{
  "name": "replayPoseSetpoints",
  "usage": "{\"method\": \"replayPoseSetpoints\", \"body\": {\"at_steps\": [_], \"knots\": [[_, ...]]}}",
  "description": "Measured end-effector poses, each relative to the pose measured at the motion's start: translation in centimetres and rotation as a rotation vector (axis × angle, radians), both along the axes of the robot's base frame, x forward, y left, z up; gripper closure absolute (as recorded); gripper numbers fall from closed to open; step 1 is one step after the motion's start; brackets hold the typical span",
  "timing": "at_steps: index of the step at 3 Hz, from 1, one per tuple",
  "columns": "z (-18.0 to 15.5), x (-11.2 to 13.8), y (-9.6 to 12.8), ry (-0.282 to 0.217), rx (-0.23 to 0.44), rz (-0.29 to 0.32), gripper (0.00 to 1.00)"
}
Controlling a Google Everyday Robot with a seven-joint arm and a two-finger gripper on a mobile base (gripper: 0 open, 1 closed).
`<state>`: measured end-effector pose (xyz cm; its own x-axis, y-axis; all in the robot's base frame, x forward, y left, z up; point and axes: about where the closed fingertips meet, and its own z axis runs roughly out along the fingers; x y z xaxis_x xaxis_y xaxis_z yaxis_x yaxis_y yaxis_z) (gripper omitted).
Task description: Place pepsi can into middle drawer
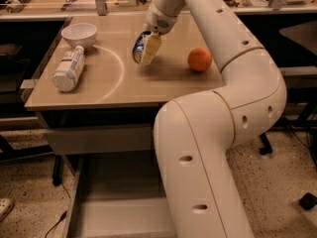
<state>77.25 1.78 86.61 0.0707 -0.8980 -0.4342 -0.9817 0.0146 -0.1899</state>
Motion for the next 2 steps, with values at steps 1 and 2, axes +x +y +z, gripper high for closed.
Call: {"method": "replayPoseSetpoints", "body": {"at_steps": [1,2], "knots": [[-0.08,0.08,0.06,-0.001,0.001,-0.001,1.00],[0.33,-0.79,-0.32,0.018,0.014,-0.017,1.00]]}}
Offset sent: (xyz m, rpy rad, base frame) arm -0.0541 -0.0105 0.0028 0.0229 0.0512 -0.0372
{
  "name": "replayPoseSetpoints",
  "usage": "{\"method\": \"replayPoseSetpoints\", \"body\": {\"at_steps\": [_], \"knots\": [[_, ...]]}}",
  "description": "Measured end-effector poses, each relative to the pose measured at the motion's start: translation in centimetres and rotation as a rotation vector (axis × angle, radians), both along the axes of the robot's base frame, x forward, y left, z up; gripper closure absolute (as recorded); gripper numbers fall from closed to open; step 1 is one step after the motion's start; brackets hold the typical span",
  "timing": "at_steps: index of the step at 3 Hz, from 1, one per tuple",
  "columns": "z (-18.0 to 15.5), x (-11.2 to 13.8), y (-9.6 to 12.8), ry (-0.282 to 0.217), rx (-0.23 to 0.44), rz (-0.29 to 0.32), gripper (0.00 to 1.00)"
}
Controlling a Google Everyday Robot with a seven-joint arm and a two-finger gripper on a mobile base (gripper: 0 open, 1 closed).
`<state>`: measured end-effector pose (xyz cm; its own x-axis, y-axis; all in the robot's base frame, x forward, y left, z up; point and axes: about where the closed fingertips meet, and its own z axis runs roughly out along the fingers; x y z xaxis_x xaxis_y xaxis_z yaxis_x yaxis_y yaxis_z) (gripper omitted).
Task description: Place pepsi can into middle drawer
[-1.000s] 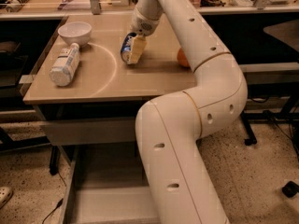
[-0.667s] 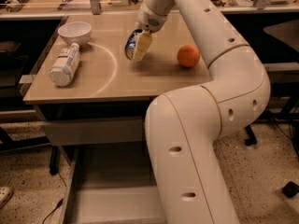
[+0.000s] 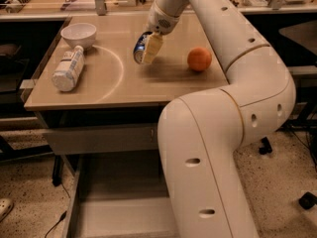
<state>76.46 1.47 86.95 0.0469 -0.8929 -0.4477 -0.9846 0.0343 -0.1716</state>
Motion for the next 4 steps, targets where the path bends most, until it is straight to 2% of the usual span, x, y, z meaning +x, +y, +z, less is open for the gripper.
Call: {"method": "replayPoseSetpoints", "body": {"at_steps": [1,2,3,4], "knots": [[1.0,-1.9,-1.0,0.019,0.025,-0.050,1.00],[3.1,-4.8,-1.6,0.015,0.073,-0.100,1.00],[3.5,-8.7,-1.2,0.045,0.142,-0.133,1.00],[0.3,-10.1,-0.6,0.106,0.112,-0.113,1.00]]}}
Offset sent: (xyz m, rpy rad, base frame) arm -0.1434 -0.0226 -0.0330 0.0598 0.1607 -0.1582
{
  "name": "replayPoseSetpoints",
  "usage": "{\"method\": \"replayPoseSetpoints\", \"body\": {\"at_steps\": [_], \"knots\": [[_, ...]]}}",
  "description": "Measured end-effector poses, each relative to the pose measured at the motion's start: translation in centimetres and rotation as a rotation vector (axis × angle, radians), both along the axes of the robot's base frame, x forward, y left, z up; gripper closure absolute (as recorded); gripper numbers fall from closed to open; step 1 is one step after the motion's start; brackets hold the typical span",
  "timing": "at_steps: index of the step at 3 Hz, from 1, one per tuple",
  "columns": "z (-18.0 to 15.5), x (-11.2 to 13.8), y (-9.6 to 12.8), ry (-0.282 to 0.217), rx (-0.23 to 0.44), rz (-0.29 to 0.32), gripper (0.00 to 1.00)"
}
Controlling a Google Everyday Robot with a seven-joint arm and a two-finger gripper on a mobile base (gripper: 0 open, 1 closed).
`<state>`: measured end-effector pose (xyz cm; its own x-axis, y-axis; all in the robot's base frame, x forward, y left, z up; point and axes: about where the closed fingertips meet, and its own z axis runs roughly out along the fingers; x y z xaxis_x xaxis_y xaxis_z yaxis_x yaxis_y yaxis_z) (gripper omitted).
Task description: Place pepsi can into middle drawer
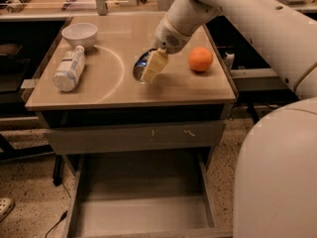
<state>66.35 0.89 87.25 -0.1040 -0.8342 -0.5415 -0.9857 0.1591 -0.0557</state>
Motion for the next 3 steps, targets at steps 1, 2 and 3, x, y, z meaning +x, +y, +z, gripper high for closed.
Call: {"method": "replayPoseSetpoints", "body": {"at_steps": [1,2,3], "knots": [[0.0,0.0,0.0,0.000,0.000,0.000,1.00],[-0.7,-2.3,-0.4,0.024,0.002,-0.023,1.00],[-0.8,-6.9,-1.3,0.053,0.037,-0.100,1.00]]}}
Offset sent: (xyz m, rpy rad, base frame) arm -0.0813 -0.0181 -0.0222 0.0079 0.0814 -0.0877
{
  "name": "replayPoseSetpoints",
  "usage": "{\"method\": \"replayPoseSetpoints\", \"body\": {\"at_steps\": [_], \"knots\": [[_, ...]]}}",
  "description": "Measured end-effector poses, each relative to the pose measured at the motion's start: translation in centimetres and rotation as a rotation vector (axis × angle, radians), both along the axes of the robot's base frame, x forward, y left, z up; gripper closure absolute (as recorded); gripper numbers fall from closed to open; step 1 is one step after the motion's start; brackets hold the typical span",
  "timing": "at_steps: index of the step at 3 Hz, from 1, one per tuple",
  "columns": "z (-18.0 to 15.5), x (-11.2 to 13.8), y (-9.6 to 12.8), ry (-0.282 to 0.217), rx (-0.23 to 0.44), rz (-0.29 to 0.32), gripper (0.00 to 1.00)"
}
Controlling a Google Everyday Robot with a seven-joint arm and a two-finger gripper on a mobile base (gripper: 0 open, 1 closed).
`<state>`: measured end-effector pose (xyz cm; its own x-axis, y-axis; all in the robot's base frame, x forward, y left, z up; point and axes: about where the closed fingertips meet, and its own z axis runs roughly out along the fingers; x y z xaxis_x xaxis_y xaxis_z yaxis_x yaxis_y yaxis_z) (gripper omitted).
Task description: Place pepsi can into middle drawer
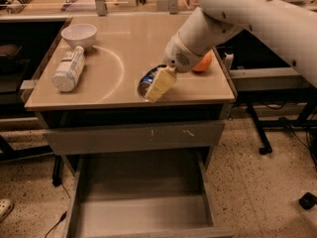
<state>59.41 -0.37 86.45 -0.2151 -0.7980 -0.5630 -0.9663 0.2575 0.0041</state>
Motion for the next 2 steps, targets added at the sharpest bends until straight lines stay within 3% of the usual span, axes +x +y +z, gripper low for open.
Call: {"method": "replayPoseSetpoints", "body": {"at_steps": [1,2], "knots": [[-2.97,-5.23,-0.24,0.092,0.004,-0.035,1.00],[-3.29,-5.59,-0.16,0.103,0.010,-0.034,1.00]]}}
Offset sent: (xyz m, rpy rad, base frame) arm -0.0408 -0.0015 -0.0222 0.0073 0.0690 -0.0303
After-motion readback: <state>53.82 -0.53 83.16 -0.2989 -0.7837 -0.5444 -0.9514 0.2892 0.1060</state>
